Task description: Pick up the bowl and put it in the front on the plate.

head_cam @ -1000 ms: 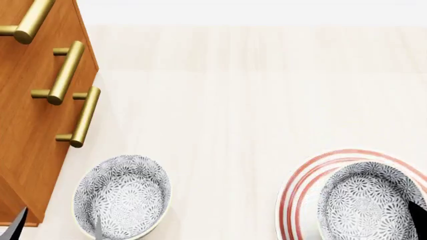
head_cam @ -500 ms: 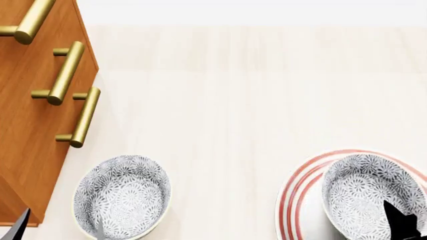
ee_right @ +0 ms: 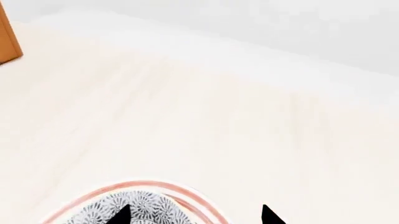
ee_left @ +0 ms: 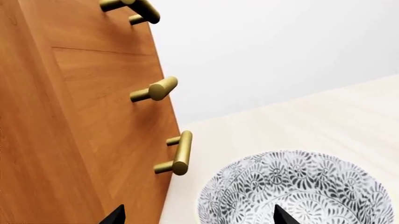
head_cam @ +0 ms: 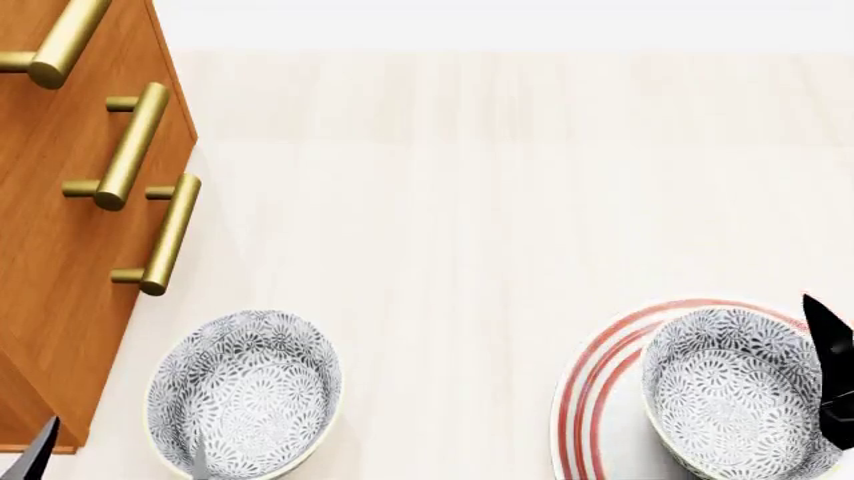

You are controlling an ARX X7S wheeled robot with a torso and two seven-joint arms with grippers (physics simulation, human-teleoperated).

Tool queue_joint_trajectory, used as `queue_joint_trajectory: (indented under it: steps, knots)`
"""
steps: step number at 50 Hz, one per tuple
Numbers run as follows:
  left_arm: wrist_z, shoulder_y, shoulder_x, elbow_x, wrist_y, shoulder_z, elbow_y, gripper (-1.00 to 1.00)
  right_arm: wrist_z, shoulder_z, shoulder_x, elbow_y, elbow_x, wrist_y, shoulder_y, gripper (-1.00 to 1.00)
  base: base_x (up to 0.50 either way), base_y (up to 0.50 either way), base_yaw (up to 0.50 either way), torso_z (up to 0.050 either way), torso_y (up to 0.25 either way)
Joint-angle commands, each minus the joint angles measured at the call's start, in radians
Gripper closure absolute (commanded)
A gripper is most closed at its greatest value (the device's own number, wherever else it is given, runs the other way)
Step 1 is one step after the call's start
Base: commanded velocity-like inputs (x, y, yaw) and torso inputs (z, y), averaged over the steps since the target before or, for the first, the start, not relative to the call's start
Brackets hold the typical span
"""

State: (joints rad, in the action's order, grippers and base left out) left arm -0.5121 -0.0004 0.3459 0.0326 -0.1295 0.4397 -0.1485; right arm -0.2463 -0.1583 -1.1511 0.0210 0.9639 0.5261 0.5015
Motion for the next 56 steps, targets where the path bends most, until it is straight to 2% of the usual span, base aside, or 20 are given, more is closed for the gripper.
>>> queue_joint_trajectory:
  steps: [1,7,9,10,11,12,19,21,25,29,32,33,36,37,38,40,41,46,56]
  knots:
    - [0.011,-0.001,-0.006,-0.006,0.002,-0.013,-0.003,-1.00,0.010,0.113,-0.089,0.101,0.069,0.009,-0.020,-1.00,0.00,0.00,0.00,0.000,0.000]
    - [0.007,0.001,-0.002,0.005,0.011,-0.009,-0.020,-1.00,0.038,0.239,-0.128,0.105,0.114,-0.032,-0.124,-1.00,0.00,0.00,0.00,0.000,0.000]
    - [0.007,0.001,-0.002,0.005,0.012,-0.009,-0.021,-1.00,0.039,0.242,-0.129,0.106,0.114,-0.032,-0.128,-1.00,0.00,0.00,0.00,0.000,0.000]
    - [0.008,0.002,0.004,0.001,0.027,-0.014,-0.052,-1.00,0.107,0.302,-0.096,0.092,0.204,-0.026,-0.063,-1.00,0.00,0.00,0.00,0.000,0.000]
    - [0.008,0.001,0.005,0.001,0.027,-0.015,-0.054,-1.00,0.127,0.305,-0.090,0.092,0.236,-0.008,-0.045,-1.00,0.00,0.00,0.00,0.000,0.000]
    - [0.006,0.001,0.007,-0.002,0.028,-0.019,-0.057,-1.00,0.113,0.347,-0.078,0.152,0.224,-0.042,-0.102,-1.00,0.00,0.00,0.00,0.000,0.000]
    - [0.001,0.003,0.011,-0.002,0.027,-0.023,-0.064,-1.00,0.122,0.332,-0.050,0.253,0.213,-0.059,-0.112,-1.00,0.00,0.00,0.00,0.000,0.000]
    - [0.000,0.003,0.011,-0.003,0.026,-0.023,-0.066,-1.00,0.153,0.360,-0.046,0.272,0.272,-0.045,-0.099,-1.00,0.00,0.00,0.00,0.000,0.000]
    - [-0.006,0.006,0.015,-0.002,0.033,-0.029,-0.087,-1.00,0.166,0.430,-0.021,0.353,0.260,-0.080,-0.164,-1.00,0.00,0.00,0.00,0.000,0.000]
    - [-0.013,0.007,0.019,-0.003,0.035,-0.038,-0.101,-1.00,0.201,0.451,0.020,0.410,0.258,-0.106,-0.177,-1.00,0.00,0.00,0.00,0.000,0.000]
    - [-0.022,0.010,0.022,-0.001,0.033,-0.046,-0.113,-1.00,0.204,0.484,0.075,0.475,0.237,-0.144,-0.232,-1.00,0.00,0.00,0.00,0.000,0.000]
    - [-0.029,0.013,0.023,0.002,0.032,-0.051,-0.121,-1.00,0.191,0.490,0.113,0.509,0.176,-0.185,-0.263,-1.00,0.00,0.00,0.00,0.000,0.000]
    - [-0.043,0.019,0.028,0.006,0.032,-0.066,-0.148,-1.00,0.186,0.518,0.166,0.548,0.203,-0.211,-0.310,-1.00,0.00,0.00,0.00,0.000,0.000]
    - [-0.045,0.020,0.030,0.005,0.033,-0.069,-0.154,-1.00,0.197,0.517,0.167,0.547,0.231,-0.201,-0.312,-1.00,0.00,0.00,0.00,0.000,0.000]
    - [-0.052,0.022,0.033,0.006,0.036,-0.078,-0.171,-1.00,0.213,0.495,0.216,0.560,0.137,-0.238,-0.322,-1.00,0.00,0.00,0.00,0.000,0.000]
    - [-0.058,0.025,0.036,0.006,0.038,-0.087,-0.186,-1.00,0.197,0.475,0.251,0.571,0.114,-0.254,-0.353,-1.00,0.00,0.00,0.00,0.000,0.000]
    - [-0.060,0.026,0.038,0.005,0.040,-0.090,-0.192,-1.00,0.174,0.437,0.301,0.587,0.012,-0.299,-0.386,-1.00,0.00,0.00,0.00,0.000,0.000]
    - [-0.067,0.041,0.042,0.010,0.037,-0.091,-0.216,-1.00,0.115,0.350,0.384,0.592,-0.091,-0.352,-0.451,-1.00,0.00,0.00,0.00,0.000,0.000]
    - [-0.097,0.075,0.053,0.043,-0.005,-0.097,-0.226,-1.00,0.042,0.292,0.462,0.529,-0.161,-0.421,-0.530,-1.00,0.00,0.00,0.00,0.000,0.000]
